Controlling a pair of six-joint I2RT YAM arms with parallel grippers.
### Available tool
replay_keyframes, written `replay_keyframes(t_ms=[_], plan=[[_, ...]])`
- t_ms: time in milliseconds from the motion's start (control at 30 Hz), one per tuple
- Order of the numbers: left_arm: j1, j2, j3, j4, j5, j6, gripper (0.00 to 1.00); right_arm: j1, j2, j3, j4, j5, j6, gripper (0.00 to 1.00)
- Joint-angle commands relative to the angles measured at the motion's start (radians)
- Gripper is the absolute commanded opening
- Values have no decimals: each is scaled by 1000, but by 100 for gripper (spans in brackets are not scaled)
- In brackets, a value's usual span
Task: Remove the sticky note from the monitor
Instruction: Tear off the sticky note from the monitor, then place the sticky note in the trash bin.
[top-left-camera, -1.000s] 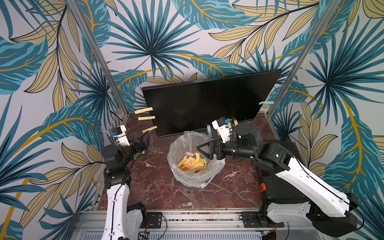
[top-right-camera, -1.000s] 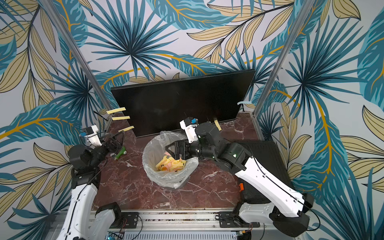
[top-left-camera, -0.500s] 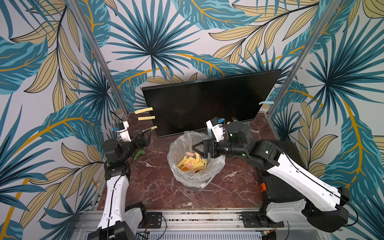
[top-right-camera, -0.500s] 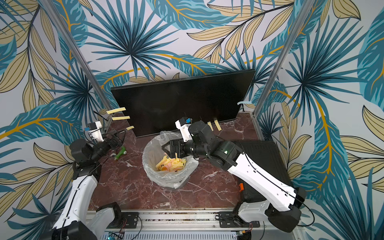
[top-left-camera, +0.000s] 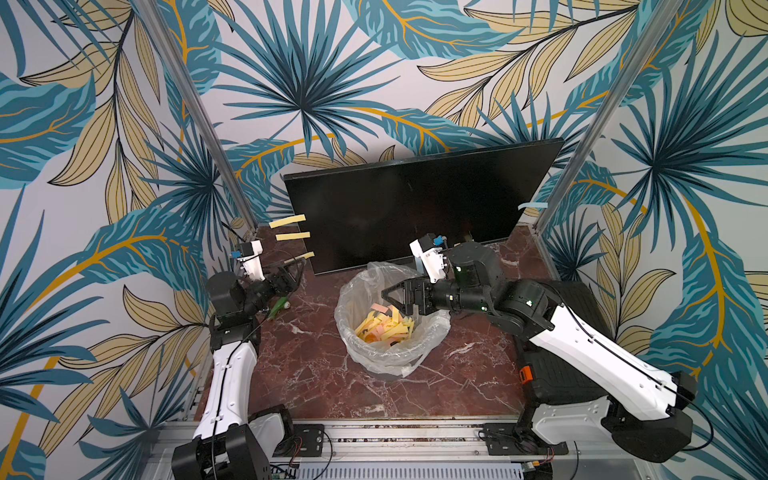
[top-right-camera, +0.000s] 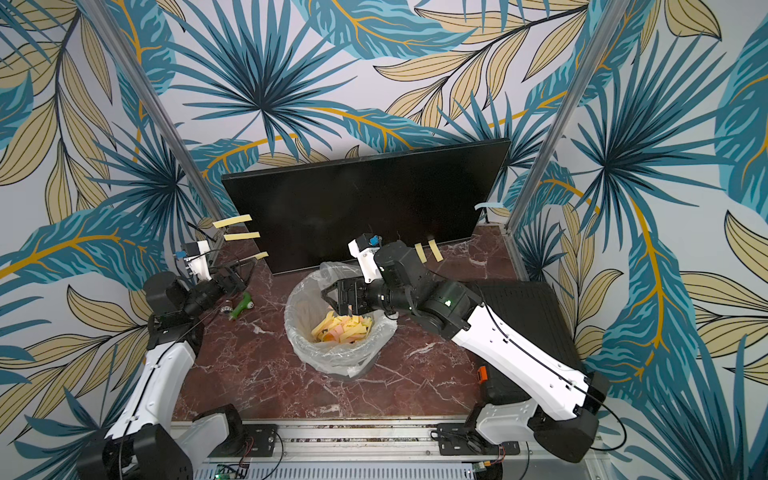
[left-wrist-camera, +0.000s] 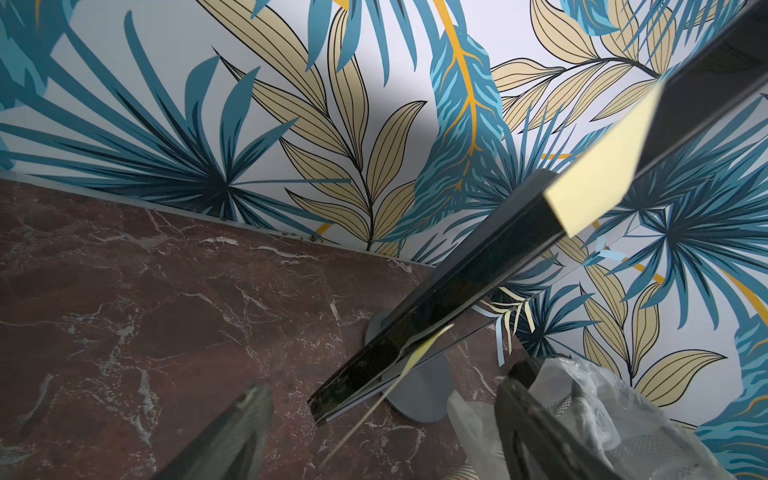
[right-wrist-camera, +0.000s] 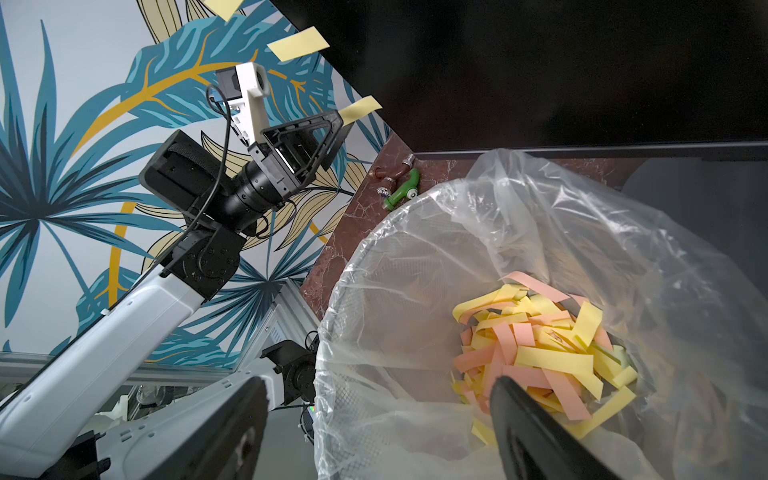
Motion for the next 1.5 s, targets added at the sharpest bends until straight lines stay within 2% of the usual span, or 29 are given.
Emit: replay_keyframes(t_ms=[0, 167, 567, 833, 1133, 1467], plan=[[7, -1, 33, -1, 20, 9, 83, 6, 2, 15, 17, 12, -17, 87], [7, 3, 35, -5, 27, 6, 65, 6, -1, 10, 14, 19, -19, 87], [6, 3, 48, -7, 32, -9, 30, 6, -9, 2, 10, 29, -23, 87], [6, -15, 38, -33, 24, -25, 0, 6, -26, -16, 15, 38, -25, 87], [-4, -135, -36, 3, -27, -136, 0, 6, -29, -14, 24, 43, -27, 87], [-73, -359, -55, -200, -113, -167, 0, 6, -35, -6, 26, 62, -35, 87]])
